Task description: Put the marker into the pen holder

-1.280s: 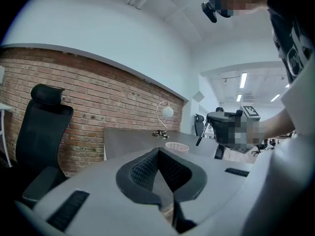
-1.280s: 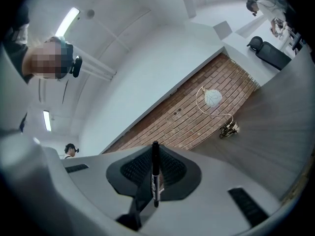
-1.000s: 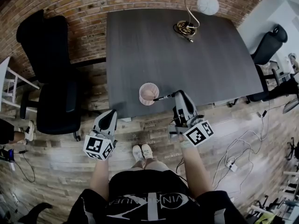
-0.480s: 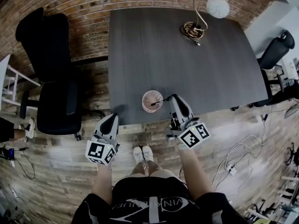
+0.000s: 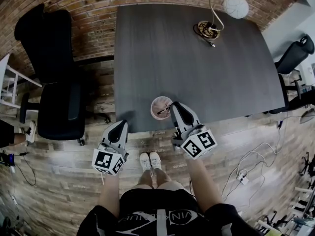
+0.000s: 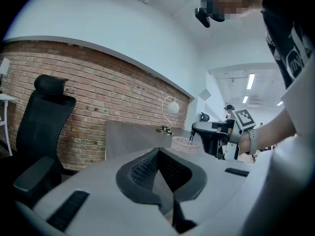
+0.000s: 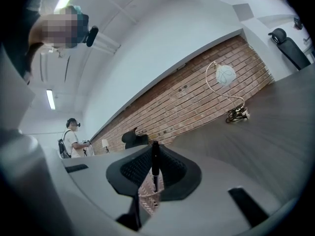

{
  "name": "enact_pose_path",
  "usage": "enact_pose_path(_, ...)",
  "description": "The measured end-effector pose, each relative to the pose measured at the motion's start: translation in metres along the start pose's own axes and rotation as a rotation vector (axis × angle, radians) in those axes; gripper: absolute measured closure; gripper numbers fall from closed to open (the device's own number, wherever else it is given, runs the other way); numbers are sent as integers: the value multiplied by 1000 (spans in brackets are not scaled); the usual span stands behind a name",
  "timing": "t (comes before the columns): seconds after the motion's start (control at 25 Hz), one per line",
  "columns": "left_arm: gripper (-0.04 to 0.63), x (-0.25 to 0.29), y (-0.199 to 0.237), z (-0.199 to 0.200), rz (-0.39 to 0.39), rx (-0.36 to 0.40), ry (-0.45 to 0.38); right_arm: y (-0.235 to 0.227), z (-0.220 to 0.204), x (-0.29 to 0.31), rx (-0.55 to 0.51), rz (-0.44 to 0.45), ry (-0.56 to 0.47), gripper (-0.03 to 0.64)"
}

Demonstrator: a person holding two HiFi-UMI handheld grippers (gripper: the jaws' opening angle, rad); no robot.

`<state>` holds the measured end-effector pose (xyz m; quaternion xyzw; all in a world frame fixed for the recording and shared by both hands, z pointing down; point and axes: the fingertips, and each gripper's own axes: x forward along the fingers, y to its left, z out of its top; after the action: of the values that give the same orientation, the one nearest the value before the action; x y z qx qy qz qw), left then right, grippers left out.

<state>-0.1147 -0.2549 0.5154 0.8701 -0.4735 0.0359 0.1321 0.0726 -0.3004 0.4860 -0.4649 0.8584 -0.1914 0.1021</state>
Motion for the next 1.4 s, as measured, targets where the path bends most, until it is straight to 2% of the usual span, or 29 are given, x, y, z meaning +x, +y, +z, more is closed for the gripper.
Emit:
enact_pose_path(0.4, 583, 1, -6, -13, -11, -11, 11, 6, -17, 10, -81, 25, 82, 565)
enact_pose_path(0.72, 581, -7, -2, -13, 18, -33, 15, 14, -29, 14, -114, 43, 133, 565)
enact_pose_path(1.16, 583, -11, -1, -18, 21, -29, 9, 12, -32, 14, -187, 44, 163, 565)
enact_pose_path(1.4, 583, -14, -1, -16, 22, -33, 13, 12, -30, 13, -186, 28, 162, 565)
